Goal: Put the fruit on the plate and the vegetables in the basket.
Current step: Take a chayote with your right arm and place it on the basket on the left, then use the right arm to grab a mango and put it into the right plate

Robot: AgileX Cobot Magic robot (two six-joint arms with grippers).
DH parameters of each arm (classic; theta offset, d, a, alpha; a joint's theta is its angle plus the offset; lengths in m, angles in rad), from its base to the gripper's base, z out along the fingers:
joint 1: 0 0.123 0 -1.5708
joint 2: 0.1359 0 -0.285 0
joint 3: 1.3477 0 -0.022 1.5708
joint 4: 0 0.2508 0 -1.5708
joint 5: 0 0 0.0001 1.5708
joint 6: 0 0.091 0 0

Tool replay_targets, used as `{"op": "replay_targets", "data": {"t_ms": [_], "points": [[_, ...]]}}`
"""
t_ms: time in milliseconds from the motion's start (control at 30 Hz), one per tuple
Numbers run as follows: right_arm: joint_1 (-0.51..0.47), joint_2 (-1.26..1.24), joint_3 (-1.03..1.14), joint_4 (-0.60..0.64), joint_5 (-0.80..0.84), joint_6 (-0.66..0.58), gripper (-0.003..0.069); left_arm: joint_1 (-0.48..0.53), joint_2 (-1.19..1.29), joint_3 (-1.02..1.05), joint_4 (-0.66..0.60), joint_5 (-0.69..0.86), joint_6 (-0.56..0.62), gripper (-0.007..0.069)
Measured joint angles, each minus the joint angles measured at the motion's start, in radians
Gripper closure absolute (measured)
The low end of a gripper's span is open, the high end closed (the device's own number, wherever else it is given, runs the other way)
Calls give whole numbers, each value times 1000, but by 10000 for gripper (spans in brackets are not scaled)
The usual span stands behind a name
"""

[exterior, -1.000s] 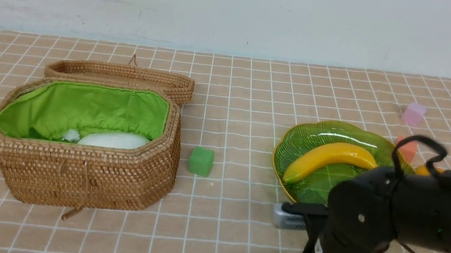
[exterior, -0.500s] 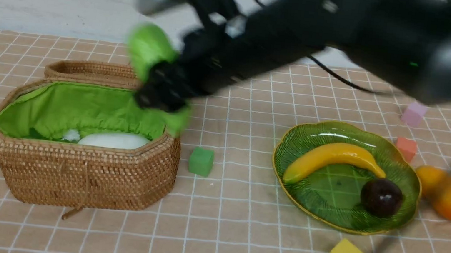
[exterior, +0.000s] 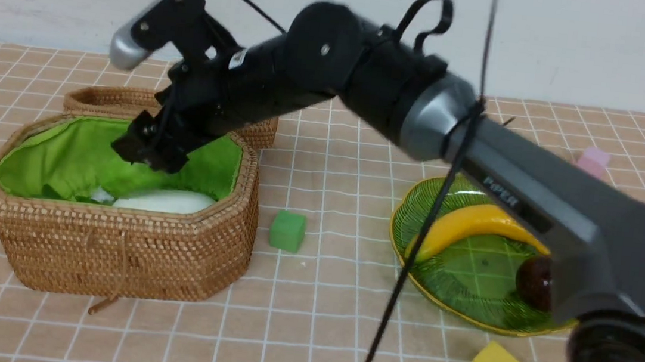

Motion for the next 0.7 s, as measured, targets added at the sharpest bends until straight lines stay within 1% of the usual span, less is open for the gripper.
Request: {"op": "replay_targets", "data": {"t_ms": [33,67,100,133,167,200,233,267,300,333,367,400,433,467,500,533,567,633,667,700], "points": [[-3,-26,-2,-19,56,53,52,0,0,0,-8,0,3,638],[-6,-41,-1,-31,69,65,59,0,0,0,-10,0,4,638],[-14,-96,-4,-84,157,155,127,0,0,0,-29,0,20,638],[-15,-113,-4,-93,181,182,138,0,0,0,-37,0,23,638],[-31,-169,-10,-165,278,268,231,0,0,0,-76,0,66,638],[-45,-206,-14,-211,333,317,298,0,0,0,-105,0,88,638],[-51,-219,-16,-229,343,333,312,0,0,0,-111,0,100,638],[-71,-255,-19,-278,390,373,410,0,0,0,-157,-1,140,638],[-96,-286,-19,-327,416,413,491,0,0,0,-203,-2,178,638],[-114,-307,-11,-360,426,447,551,0,0,0,-230,-4,194,638],[-114,-307,-11,-360,427,447,562,0,0,0,-237,-4,204,638],[-143,-343,24,-409,430,498,627,0,0,0,-279,-6,228,638],[-177,-374,68,-467,430,531,657,0,0,0,-309,-9,252,638],[-182,-380,77,-476,430,536,659,0,0,0,-318,-9,255,638],[-244,-437,178,-548,429,581,664,0,0,0,-348,-9,276,638],[-291,-471,247,-584,428,595,660,0,0,0,-361,-9,284,638],[-302,-478,261,-592,427,597,658,0,0,0,-364,-10,286,638],[-397,-523,376,-634,427,601,638,0,0,0,-371,-11,297,638],[-520,-555,510,-657,427,592,596,0,0,0,-375,-12,300,638],[-589,-557,558,-655,427,581,568,0,0,0,-375,-12,300,638]]}}
